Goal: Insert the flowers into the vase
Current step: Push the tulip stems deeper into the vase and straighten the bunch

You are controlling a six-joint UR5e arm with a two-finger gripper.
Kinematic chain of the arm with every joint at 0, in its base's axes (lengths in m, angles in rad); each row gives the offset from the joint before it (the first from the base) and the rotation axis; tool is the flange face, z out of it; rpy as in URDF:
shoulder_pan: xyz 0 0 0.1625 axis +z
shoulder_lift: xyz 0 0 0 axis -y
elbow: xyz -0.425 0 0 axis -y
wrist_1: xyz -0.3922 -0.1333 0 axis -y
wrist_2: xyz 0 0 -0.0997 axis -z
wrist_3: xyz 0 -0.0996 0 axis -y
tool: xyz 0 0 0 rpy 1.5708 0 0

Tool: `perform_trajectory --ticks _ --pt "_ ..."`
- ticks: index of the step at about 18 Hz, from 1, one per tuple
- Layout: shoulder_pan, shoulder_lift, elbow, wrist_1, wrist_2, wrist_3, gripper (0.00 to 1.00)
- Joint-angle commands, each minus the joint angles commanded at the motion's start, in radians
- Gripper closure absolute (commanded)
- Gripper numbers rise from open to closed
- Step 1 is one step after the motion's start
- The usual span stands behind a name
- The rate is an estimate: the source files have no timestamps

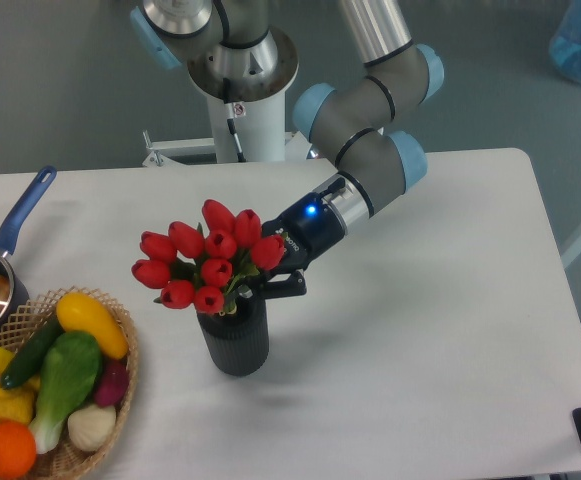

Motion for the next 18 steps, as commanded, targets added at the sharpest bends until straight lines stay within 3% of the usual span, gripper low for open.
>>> perform_trajectory --ticks 7,18 --pt "0.003 -0.014 0.006 0.000 0.003 0.003 0.84" --pt "0.005 -0.035 0.002 0.000 0.003 0.080 0.54"
